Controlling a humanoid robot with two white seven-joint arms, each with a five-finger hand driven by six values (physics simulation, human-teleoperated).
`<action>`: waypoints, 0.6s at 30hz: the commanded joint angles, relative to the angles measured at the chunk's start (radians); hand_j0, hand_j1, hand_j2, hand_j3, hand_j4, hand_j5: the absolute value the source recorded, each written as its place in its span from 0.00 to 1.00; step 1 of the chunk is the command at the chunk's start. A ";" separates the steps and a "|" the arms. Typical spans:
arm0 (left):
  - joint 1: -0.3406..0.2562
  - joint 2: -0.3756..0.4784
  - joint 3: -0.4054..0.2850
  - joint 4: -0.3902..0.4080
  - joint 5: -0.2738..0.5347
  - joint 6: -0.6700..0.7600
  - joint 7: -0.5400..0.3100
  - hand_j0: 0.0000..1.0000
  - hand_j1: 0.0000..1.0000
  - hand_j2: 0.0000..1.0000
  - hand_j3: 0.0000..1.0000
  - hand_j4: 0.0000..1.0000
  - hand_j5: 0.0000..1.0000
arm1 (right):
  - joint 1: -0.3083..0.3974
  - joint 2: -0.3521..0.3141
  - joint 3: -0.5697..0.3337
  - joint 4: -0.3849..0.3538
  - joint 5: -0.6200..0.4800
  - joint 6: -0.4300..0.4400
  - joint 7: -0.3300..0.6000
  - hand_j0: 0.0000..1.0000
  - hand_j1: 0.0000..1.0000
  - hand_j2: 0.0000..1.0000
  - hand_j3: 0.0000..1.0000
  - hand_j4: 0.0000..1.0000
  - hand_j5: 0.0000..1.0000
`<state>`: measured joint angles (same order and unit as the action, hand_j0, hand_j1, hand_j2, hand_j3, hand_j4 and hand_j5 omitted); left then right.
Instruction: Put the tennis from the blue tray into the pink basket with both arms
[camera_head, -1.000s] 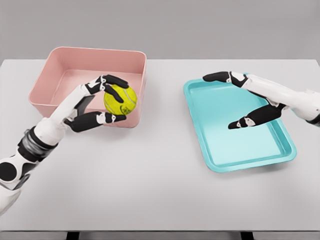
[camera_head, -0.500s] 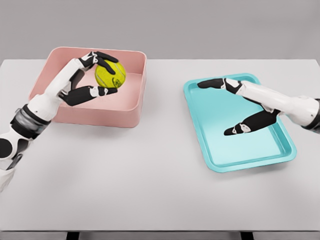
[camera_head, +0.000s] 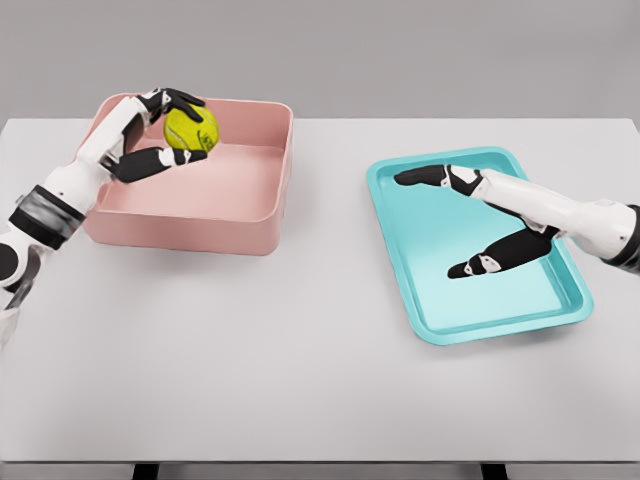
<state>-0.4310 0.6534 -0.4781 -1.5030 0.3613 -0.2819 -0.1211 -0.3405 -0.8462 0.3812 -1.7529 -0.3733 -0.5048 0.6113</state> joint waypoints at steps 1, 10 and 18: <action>0.000 -0.008 0.000 0.033 0.005 0.021 0.000 0.44 0.44 0.44 0.44 0.44 0.44 | 0.000 0.003 -0.001 0.000 -0.007 0.005 0.000 1.00 1.00 1.00 1.00 1.00 1.00; -0.006 -0.009 -0.008 0.053 0.002 0.044 -0.003 0.94 0.94 0.94 0.94 0.94 0.94 | 0.000 -0.004 -0.001 0.000 -0.007 0.006 0.000 1.00 1.00 1.00 1.00 1.00 1.00; 0.005 0.006 -0.011 0.018 0.001 -0.043 -0.006 0.99 0.99 0.99 0.99 0.99 0.99 | 0.011 -0.010 -0.001 0.000 -0.007 0.003 0.000 1.00 1.00 1.00 1.00 1.00 1.00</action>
<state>-0.4234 0.6520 -0.4878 -1.4709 0.3600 -0.2872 -0.1270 -0.3298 -0.8539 0.3808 -1.7529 -0.3727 -0.5045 0.6113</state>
